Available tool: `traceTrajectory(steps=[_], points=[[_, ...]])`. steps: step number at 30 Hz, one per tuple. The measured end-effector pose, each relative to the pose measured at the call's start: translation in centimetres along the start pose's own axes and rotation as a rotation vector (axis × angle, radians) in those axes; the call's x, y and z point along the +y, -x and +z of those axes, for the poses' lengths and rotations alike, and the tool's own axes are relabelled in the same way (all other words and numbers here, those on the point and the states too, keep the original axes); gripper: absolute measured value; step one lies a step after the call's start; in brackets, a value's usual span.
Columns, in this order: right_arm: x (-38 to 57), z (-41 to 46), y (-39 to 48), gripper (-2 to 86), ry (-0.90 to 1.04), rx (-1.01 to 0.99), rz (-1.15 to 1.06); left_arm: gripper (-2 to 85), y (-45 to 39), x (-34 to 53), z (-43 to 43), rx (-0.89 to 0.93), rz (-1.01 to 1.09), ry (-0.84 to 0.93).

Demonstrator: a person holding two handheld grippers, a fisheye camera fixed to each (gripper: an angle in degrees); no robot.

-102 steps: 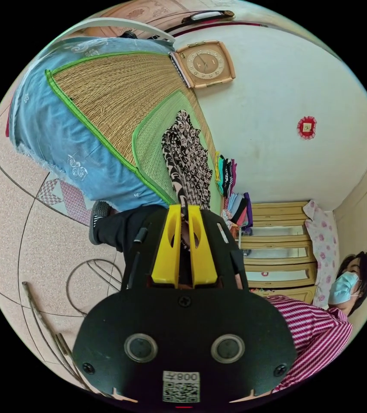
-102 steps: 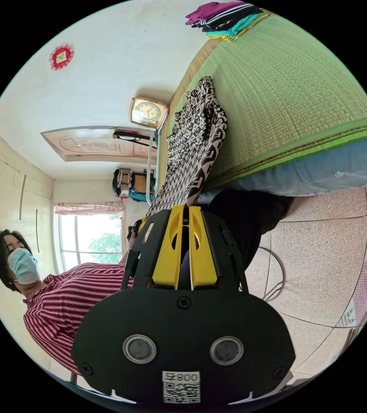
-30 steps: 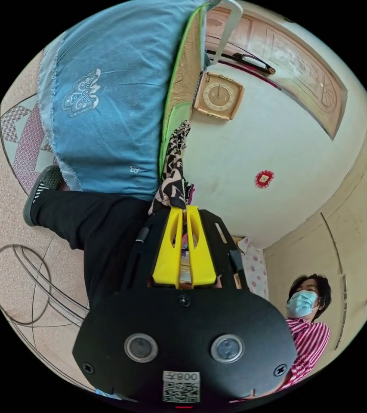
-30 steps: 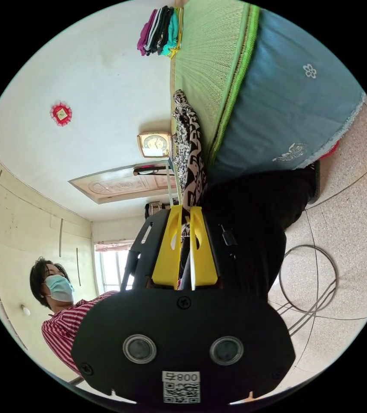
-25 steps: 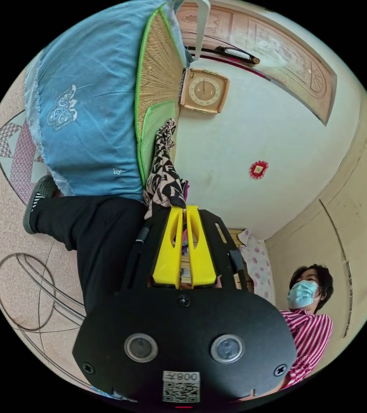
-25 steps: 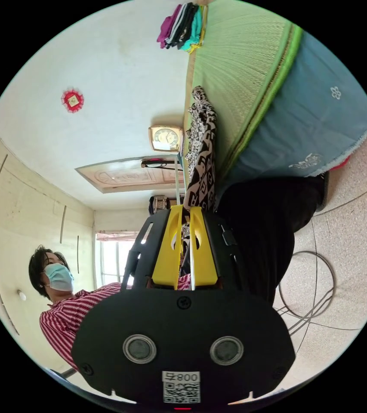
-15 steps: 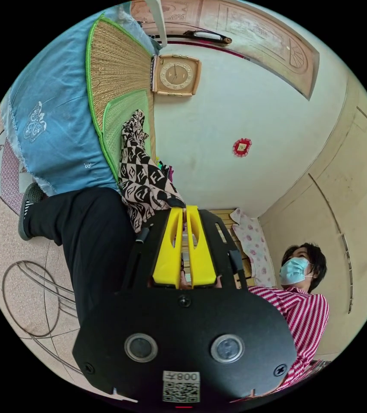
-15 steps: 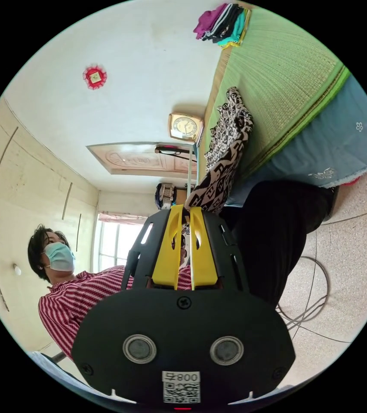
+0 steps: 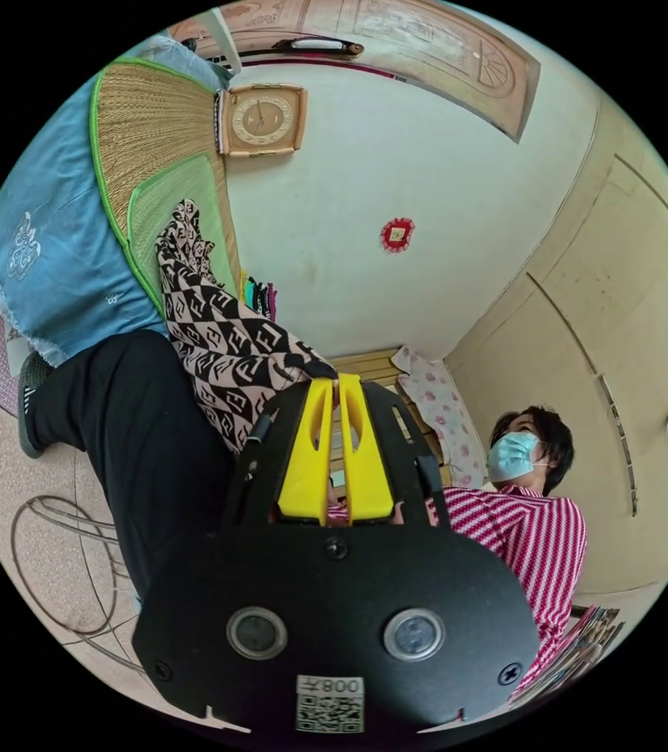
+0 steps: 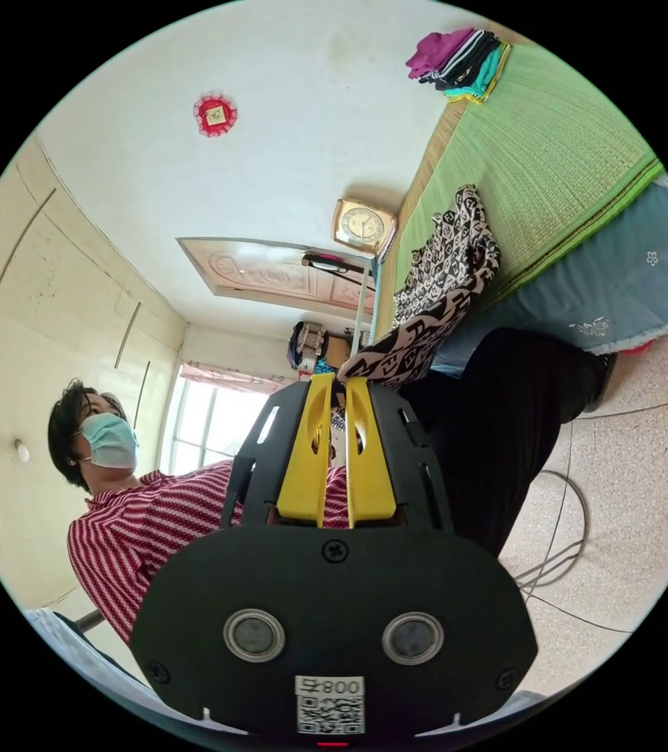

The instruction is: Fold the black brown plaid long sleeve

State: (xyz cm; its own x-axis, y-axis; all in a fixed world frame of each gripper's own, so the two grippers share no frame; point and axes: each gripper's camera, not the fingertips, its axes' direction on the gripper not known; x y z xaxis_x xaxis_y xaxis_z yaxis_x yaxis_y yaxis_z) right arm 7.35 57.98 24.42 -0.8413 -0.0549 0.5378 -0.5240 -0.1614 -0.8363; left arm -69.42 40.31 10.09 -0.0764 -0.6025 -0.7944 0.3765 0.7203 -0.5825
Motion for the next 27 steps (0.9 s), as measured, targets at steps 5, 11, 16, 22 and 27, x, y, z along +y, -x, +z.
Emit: traceTrajectory(steps=[5, 11, 16, 22, 27], points=[[1.6, 0.6, -0.3, 1.9, -0.005, -0.003, -0.012, 1.3, -0.4, 1.8, 0.3, 0.028, 0.016, 0.002], [3.4, 1.2, -1.0, 2.1, -0.019, -0.008, -0.017, 1.3, -0.5, 3.4, 0.6, 0.042, 0.021, 0.01], [4.6, 2.1, -1.5, 2.1, -0.028, -0.014, -0.018, 1.3, -0.7, 4.4, 0.8, 0.044, 0.02, 0.013], [5.7, 2.8, -1.4, 2.0, -0.033, -0.011, -0.026, 1.4, -1.0, 5.2, 1.3, 0.057, 0.028, 0.025], [6.1, 3.5, -1.2, 2.1, -0.034, -0.006, -0.03, 1.3, -1.2, 5.6, 1.8, 0.068, 0.029, 0.028]])
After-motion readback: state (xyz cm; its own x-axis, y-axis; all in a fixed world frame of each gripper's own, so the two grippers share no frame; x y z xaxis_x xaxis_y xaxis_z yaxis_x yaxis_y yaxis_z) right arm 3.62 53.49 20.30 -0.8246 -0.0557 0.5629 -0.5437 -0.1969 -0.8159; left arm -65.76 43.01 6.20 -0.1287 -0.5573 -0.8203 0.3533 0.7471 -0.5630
